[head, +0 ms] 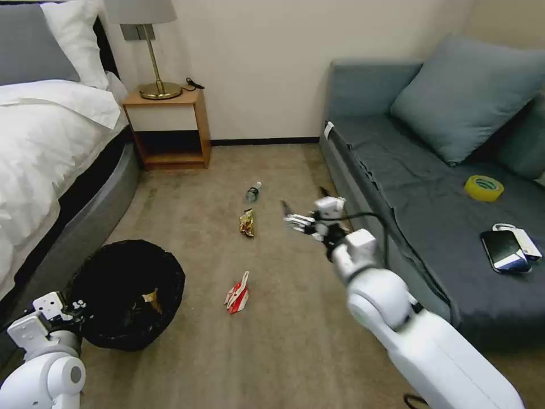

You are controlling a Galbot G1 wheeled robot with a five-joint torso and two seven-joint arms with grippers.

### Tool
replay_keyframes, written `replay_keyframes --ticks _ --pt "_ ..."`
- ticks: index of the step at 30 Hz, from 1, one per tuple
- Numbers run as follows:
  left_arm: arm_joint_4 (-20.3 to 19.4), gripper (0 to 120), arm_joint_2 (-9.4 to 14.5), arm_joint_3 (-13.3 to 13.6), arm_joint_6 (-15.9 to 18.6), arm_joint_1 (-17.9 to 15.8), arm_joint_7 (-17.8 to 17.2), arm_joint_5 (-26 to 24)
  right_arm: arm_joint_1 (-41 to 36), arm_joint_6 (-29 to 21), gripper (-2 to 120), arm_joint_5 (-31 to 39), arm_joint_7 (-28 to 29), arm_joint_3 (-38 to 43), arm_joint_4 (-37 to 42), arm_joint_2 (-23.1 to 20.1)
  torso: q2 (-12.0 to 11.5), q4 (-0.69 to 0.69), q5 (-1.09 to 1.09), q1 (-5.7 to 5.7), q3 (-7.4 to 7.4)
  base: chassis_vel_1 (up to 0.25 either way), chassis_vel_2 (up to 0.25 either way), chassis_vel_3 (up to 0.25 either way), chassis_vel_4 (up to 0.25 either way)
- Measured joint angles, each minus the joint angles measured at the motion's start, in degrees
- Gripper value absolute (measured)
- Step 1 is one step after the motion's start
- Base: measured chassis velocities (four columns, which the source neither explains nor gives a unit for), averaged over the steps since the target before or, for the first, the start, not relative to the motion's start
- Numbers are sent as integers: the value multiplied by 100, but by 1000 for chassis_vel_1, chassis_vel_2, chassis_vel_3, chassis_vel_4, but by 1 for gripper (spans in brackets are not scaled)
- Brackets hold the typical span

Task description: Pick up the trash bin, then pick up the garbage on the floor and place it into the trash bin.

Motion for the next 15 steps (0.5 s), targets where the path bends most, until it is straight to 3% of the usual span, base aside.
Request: replay_keyframes --ticks 2,6,15 --pt "-3 2 -4 -7 0 0 0 0 -211 12 100 -152 -12 87 73 147 0 -1 0 0 0 0 0 0 0" --pt "-6 2 -14 -53 -19 10 -5 -2 -1221 374 100 -956 -221 290 164 981 1 -1 0 0 0 0 0 0 0" --pt "-103 2 -31 -76 -22 45 -17 -33 -1403 613 100 -1139 -375 190 -17 1132 0 0 -1 -1 0 -6 3 3 -6"
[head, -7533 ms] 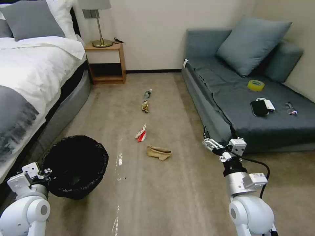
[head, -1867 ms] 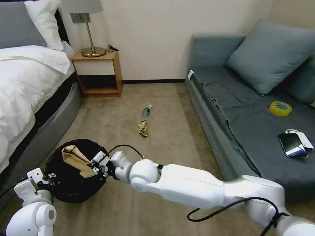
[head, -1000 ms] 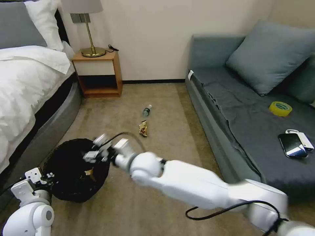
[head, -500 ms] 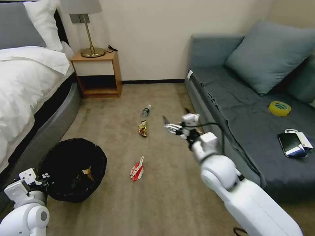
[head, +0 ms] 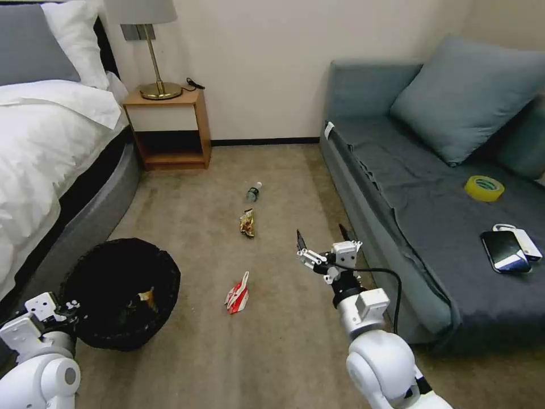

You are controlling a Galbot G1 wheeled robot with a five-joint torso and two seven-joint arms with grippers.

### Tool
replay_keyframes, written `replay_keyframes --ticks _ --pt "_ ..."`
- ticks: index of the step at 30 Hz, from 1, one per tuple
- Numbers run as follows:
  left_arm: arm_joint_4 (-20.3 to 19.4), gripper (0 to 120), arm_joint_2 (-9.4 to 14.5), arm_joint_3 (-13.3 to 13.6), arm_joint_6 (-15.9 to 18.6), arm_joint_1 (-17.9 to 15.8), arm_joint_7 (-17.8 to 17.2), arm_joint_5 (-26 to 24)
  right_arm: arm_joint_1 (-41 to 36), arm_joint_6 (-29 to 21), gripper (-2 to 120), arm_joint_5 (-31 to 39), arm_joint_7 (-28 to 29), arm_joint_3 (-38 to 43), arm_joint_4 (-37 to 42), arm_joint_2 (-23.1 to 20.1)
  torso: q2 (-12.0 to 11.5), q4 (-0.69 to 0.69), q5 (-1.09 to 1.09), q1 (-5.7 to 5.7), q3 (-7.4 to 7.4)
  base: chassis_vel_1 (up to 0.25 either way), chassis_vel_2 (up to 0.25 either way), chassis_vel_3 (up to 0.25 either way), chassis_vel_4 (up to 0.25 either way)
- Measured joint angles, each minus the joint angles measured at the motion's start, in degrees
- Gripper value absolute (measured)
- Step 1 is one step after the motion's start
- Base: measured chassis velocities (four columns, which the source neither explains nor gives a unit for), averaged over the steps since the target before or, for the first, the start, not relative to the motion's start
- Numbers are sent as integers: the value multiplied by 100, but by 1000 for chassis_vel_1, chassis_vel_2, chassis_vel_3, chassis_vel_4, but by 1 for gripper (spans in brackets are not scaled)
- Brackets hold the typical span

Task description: Pick up the trash bin, then pick up the garbage on the floor and place it into the trash bin.

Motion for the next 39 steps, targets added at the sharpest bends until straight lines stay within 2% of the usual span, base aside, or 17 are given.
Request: replay_keyframes --ticks 7,17,27,31,33,35,38,39 --pt "-2 2 -21 5 -15 36 2 8 76 -2 100 51 -28 -49 -47 -59 0 0 1 0 0 -126 123 117 -95" --pt "-5 2 -17 9 -23 26 10 6 189 -20 100 126 -43 -132 -132 -103 0 0 1 1 1 -209 217 220 -224" --pt "49 2 8 1 -43 4 10 1 802 -171 100 780 -101 -497 -494 -240 -1 -1 0 1 2 -104 113 109 -107" --pt "98 2 40 -4 -44 -4 9 -3 1574 -396 100 1300 -143 -1209 -1166 -655 0 0 0 1 0 0 0 0 0" --pt "104 2 42 -5 -45 -4 10 -3 1684 -483 100 1428 -112 -1360 -1256 -721 0 1 0 0 1 0 0 0 0" --pt "146 2 60 -5 -64 -1 11 -1 2089 -1010 100 1958 88 -2030 -1551 -907 -1 -1 1 1 2 0 0 0 0" --pt "188 2 95 -7 -108 -1 15 0 2448 -1164 100 2010 -120 -2427 -1802 -964 0 0 -2 1 1 0 0 0 0" --pt "218 2 139 -19 -120 3 20 -1 2711 -1193 100 1964 -389 -2688 -2009 -968 -1 0 0 1 1 0 0 0 0"
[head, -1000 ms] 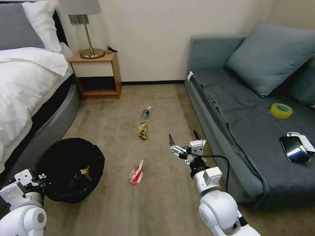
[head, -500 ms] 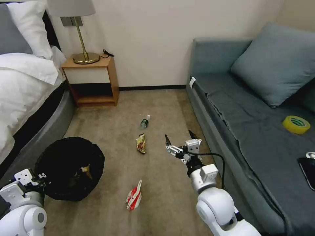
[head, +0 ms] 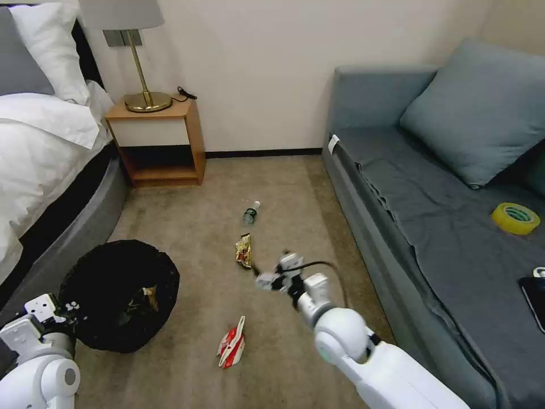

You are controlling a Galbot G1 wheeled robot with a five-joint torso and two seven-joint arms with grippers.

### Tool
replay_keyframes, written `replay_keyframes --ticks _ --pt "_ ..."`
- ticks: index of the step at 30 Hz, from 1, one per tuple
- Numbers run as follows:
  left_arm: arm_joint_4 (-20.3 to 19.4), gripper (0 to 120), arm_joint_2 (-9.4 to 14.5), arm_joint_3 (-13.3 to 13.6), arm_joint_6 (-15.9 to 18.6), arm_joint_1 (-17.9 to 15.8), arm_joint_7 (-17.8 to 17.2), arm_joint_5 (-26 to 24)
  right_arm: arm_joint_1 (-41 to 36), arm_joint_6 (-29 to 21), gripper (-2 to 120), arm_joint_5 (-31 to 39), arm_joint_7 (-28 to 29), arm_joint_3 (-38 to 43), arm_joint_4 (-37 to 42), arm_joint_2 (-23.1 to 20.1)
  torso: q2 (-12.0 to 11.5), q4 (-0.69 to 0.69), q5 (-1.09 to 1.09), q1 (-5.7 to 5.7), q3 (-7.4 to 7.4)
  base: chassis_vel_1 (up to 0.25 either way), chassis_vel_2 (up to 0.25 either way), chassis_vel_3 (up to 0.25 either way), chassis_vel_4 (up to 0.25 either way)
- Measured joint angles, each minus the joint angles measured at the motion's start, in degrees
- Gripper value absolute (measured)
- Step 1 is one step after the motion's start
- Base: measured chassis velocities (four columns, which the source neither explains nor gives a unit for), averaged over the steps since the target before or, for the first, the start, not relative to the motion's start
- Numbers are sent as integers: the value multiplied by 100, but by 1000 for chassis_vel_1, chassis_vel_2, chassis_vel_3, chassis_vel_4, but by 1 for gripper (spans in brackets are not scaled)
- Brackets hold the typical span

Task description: Pick up the trash bin, then pick up the garbage on the floor and place it into the trash bin.

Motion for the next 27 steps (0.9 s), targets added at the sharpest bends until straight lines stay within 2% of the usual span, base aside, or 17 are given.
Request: replay_keyframes --ticks 3,4,8,11,14,17,20,23,24,27 --pt "57 2 97 -66 -2 7 -7 -15 605 179 100 -51 -488 -507 -524 -9 0 1 0 0 0 0 0 0 0" --pt "57 2 97 -66 -2 7 -7 -15 605 179 100 -51 -488 -507 -524 -9 0 1 0 0 0 0 0 0 0" --pt "66 2 169 -114 2 26 -28 -58 1272 899 100 -837 -1340 -1203 -1460 46 0 0 0 0 0 0 0 0 0" --pt "66 2 171 -129 12 48 -42 -60 1493 1081 100 -1172 -1552 -1486 -1855 169 0 0 0 0 0 0 0 0 0" --pt "53 2 158 -134 31 64 -82 -59 1605 814 100 -1008 -1348 -1681 -1941 212 0 2 0 0 0 0 0 0 0" --pt "60 2 150 -132 32 82 -87 -41 1688 305 100 -615 -928 -1889 -1910 195 0 0 -1 0 0 0 0 0 0" --pt "67 2 143 -132 32 80 -87 -34 1671 240 100 -619 -862 -1914 -1905 212 0 0 0 0 0 0 0 0 0" --pt "69 2 138 -130 31 74 -87 -29 1689 743 100 -1139 -1340 -2001 -2112 193 0 0 0 0 0 0 0 0 0" --pt "69 2 138 -130 31 74 -87 -29 1689 743 100 -1139 -1340 -2001 -2112 193 0 0 0 0 0 0 0 0 0" --pt "69 2 112 -127 26 61 -86 -26 1890 1752 100 -1779 -2276 -2249 -2589 146 0 0 0 0 0 0 0 0 0"
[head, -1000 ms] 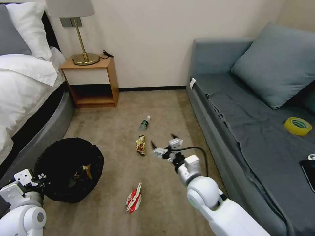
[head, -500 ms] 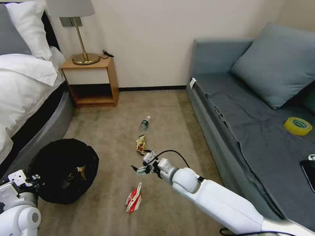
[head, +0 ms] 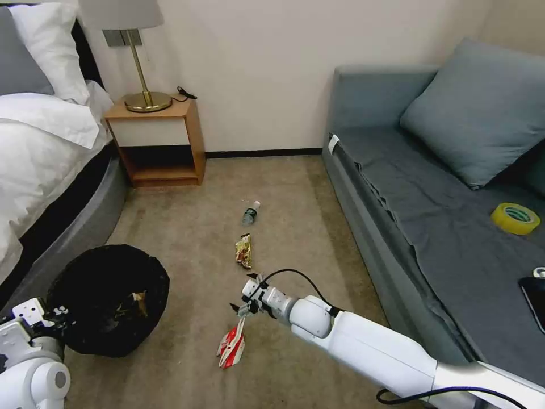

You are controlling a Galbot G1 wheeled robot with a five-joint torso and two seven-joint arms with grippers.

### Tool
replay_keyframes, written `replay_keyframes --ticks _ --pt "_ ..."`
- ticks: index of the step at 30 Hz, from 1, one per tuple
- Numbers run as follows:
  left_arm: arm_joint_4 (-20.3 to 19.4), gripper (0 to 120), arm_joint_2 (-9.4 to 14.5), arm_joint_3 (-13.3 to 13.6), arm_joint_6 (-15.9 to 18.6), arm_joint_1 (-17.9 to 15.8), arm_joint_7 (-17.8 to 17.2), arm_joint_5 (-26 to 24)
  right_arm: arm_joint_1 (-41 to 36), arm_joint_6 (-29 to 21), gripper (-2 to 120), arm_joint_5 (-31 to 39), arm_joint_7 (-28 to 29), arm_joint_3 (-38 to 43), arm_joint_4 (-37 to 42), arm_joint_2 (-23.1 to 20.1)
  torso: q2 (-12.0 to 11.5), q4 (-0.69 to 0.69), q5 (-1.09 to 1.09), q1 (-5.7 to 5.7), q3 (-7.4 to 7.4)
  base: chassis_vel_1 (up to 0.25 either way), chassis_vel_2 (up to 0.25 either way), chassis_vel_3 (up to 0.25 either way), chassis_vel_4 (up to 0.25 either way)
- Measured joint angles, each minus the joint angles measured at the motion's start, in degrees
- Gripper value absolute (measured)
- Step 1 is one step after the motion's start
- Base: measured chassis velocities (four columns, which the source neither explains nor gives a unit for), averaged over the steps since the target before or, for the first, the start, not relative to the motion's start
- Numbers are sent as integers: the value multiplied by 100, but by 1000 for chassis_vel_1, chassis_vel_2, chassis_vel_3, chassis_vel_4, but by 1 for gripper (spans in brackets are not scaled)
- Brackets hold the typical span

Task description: Pick up the trash bin, then pick up the garbage on the floor and place it into the trash bin.

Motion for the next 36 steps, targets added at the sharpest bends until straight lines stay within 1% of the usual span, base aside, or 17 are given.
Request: replay_keyframes --ticks 1,4,5,8,10,11,14,15,16,20,26,27,29,35,36 --pt "0 2 0 0 0 0 0 0 0 0 100 0 0 0 0 0 0 0 0 0 0 0 0 0 0" --pt "0 2 -50 26 -8 2 7 26 148 882 100 -696 -844 -27 -413 87 0 0 0 0 0 0 0 0 0" --pt "0 2 -50 26 -8 2 7 26 148 882 100 -696 -844 -27 -413 87 0 0 0 0 0 0 0 0 0" --pt "0 2 -84 37 -23 2 19 64 291 1389 100 -1409 -1536 -13 -637 253 0 0 0 0 0 0 0 0 0" --pt "1 2 -97 43 -24 4 23 70 379 1702 100 -2048 -1966 29 -835 437 0 1 0 0 0 0 0 0 0" --pt "1 2 -97 43 -24 4 23 70 379 1702 100 -2048 -1966 29 -835 437 0 1 0 0 0 0 0 0 0" --pt "-13 2 -116 48 -26 15 25 87 484 2241 100 -2843 -2365 94 -1355 747 0 2 0 0 0 0 0 0 0" --pt "-26 2 -131 53 -27 21 25 93 517 2382 100 -3007 -2411 104 -1534 821 0 1 0 0 0 0 0 0 0" --pt "-26 2 -131 53 -27 21 25 93 517 2382 100 -3007 -2411 104 -1534 821 0 1 0 0 0 0 0 0 0" --pt "-66 2 -199 87 -46 44 36 146 664 2601 100 -3177 -2429 25 -2054 1040 0 0 -1 0 0 0 0 0 0" --pt "-68 2 -228 85 -77 67 48 174 703 2676 100 -3308 -2403 11 -2283 1185 0 1 -1 0 0 0 0 0 0" --pt "-74 2 -228 56 -90 78 51 172 708 2757 100 -3367 -2355 -31 -2556 1327 0 1 0 0 0 0 0 0 0" --pt "-74 2 -225 45 -96 82 53 170 695 2790 100 -3410 -2331 -50 -2746 1407 0 1 0 0 0 0 0 0 0" --pt "-80 2 -227 46 -103 95 56 160 670 2843 100 -3444 -2266 -89 -3068 1530 0 0 -1 0 0 0 0 0 0" --pt "-83 2 -230 47 -107 97 57 155 665 2855 99 -3458 -2239 -98 -3152 1571 0 0 -1 0 0 0 0 0 0"
